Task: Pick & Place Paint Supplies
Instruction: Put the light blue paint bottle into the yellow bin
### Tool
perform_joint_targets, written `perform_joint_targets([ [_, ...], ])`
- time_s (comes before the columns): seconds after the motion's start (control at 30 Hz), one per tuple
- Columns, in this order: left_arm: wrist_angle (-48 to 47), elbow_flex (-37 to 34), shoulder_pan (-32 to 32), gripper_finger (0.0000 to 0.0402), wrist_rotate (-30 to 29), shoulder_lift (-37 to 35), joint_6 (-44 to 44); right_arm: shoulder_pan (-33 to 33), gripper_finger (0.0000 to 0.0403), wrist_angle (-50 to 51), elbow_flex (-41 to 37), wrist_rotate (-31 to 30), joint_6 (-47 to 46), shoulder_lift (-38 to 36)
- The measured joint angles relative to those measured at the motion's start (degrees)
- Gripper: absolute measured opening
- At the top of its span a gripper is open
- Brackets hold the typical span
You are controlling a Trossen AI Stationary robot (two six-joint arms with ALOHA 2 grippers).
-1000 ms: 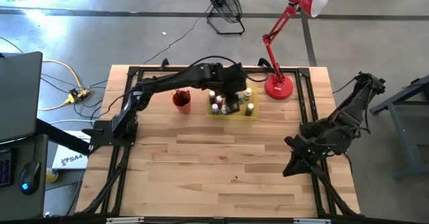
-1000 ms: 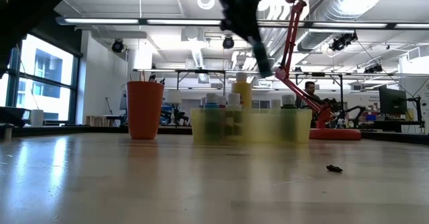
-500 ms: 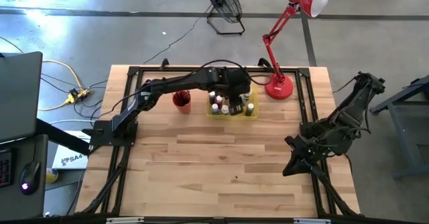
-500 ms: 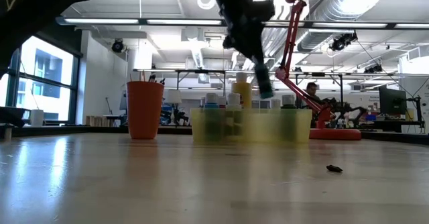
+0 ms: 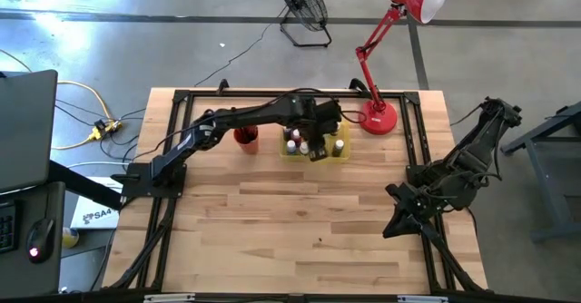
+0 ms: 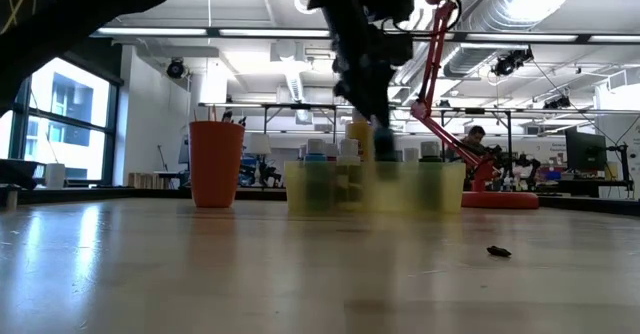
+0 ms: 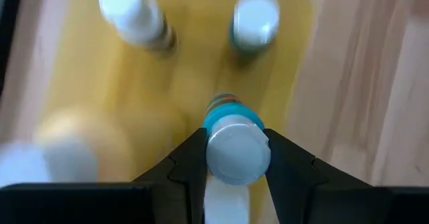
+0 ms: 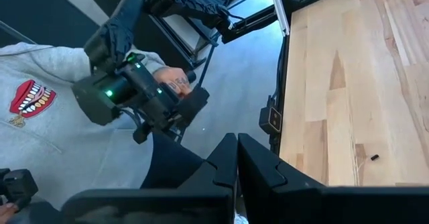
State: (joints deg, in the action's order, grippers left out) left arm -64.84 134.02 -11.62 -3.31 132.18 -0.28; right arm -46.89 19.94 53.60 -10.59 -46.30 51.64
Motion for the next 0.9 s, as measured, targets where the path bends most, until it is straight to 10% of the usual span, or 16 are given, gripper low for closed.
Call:
perform_joint_targets([
  [0.9, 0.33, 0.04, 0.0, 0.012, 2.84, 3.02, -0.32, 0.0, 0.0004, 0.46, 0.0, 0.01, 0.02, 0.0],
])
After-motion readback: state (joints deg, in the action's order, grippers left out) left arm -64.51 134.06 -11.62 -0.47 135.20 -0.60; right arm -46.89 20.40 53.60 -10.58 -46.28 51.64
